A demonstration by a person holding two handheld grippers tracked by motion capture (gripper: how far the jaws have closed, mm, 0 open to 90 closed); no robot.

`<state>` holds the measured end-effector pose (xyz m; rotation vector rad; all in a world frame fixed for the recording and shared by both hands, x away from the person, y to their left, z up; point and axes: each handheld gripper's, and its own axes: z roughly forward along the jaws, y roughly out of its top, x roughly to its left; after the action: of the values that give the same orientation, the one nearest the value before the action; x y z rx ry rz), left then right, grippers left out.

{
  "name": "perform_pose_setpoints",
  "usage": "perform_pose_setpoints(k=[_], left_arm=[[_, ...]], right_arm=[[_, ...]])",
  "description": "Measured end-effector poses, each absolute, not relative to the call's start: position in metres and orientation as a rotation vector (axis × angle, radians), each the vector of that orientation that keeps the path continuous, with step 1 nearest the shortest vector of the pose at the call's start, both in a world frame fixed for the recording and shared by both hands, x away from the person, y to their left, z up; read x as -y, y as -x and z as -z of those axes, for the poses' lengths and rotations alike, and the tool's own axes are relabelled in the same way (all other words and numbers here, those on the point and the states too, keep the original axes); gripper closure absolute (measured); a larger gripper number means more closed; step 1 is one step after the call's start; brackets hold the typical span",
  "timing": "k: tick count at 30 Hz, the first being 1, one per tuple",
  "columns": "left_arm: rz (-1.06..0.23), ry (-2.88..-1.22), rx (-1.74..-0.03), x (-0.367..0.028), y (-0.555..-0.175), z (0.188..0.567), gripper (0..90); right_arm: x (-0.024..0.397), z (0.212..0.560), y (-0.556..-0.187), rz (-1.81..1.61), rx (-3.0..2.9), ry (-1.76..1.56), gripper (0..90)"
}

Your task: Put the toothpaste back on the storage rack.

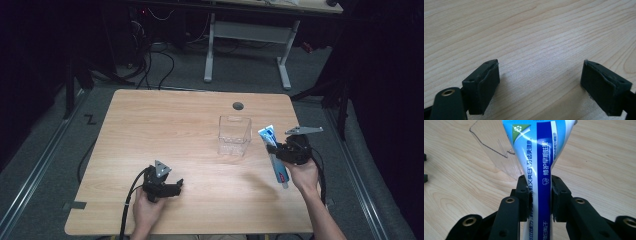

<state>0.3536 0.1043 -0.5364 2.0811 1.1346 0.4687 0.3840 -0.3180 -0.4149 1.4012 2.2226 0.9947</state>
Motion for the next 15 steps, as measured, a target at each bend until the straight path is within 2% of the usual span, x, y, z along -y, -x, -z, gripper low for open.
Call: perform_pose_setpoints(k=[15], left_arm=[[-0.468, -2.081, -1.135, -0.104, -0.354, 0.536, 16.0]], right_arm=[[0.299, 0.389, -0.386, -1.058, -2.209, -1.268, 72.1]])
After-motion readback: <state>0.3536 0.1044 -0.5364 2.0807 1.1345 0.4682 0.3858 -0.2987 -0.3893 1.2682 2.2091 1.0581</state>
